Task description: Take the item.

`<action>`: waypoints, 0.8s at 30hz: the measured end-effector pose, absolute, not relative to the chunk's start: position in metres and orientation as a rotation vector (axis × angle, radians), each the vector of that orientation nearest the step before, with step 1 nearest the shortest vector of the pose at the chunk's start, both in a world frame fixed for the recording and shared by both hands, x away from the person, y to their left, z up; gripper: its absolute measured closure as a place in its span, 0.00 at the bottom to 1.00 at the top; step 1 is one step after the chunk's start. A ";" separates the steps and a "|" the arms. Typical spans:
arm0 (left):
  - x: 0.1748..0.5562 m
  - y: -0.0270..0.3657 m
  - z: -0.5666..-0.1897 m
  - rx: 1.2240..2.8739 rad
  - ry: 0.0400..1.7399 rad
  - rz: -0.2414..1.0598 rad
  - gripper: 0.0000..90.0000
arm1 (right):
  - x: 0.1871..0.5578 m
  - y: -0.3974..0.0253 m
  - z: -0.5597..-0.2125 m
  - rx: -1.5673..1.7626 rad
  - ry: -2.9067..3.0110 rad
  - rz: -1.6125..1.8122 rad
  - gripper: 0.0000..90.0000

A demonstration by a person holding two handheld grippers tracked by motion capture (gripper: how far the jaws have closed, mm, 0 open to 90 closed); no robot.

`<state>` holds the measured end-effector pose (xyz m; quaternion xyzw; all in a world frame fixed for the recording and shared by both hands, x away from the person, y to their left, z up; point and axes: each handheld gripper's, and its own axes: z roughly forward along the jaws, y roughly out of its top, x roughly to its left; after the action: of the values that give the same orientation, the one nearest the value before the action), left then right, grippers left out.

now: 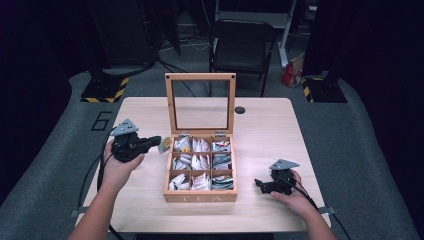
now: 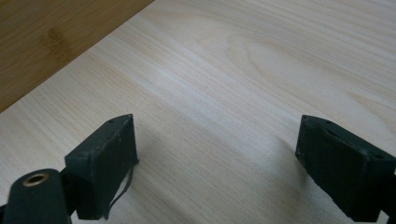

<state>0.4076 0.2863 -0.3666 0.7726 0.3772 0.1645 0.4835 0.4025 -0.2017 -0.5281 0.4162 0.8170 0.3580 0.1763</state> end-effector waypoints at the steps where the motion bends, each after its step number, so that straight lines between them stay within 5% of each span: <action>1: 0.407 0.288 -0.366 1.880 0.924 0.404 1.00 | 0.403 -0.202 -0.528 1.176 2.314 1.014 0.13; 24: 0.402 0.322 -0.359 1.825 1.002 0.459 1.00 | 0.403 -0.202 -0.528 1.177 2.313 1.012 0.13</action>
<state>0.4016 0.3224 -0.3586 0.7494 0.4112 0.1886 0.4836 0.4026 -0.2019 -0.5280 0.4157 0.8173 0.3575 0.1770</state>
